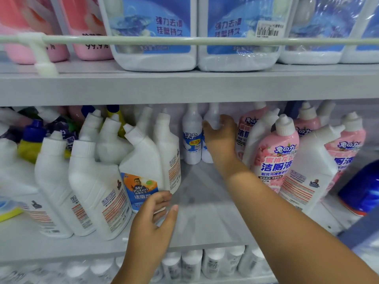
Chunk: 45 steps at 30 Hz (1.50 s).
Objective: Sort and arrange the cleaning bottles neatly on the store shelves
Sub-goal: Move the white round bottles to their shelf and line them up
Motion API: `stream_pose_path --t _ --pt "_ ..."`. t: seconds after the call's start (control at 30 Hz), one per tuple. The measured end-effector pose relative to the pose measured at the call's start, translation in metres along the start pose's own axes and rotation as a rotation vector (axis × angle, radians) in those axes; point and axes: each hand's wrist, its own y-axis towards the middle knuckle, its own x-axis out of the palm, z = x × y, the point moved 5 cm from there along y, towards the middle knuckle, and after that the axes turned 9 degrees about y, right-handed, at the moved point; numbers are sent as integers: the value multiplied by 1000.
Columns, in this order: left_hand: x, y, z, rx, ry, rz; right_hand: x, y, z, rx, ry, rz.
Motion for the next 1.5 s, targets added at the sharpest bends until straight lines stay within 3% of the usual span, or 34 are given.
stream_pose_path --t 0.13,0.4,0.53,0.77,0.93,1.23,1.3,1.43,1.5 --pt "-1 -1 -4 -3 -23 -24 13 22 28 161 -166 -98" --pt "-7 -3 -18 -38 -37 -62 16 23 32 122 -93 -84" --pt "-2 -3 -9 -4 -42 -63 -2 -20 15 -7 55 -119" --pt "10 0 25 132 9 -62 -52 -113 -28 67 74 -484" --pt "15 -2 33 172 80 -29 -54 -156 -25 56 52 -656" --pt "-5 -6 25 74 90 85 -33 -117 -11 176 50 -891" --pt "-10 -5 20 43 92 88 -21 -94 -11 152 42 -816" --pt "-15 -5 13 10 72 82 4 -36 -3 142 79 -390" --pt "-15 -5 13 23 72 87 25 -15 12 158 -20 -349"
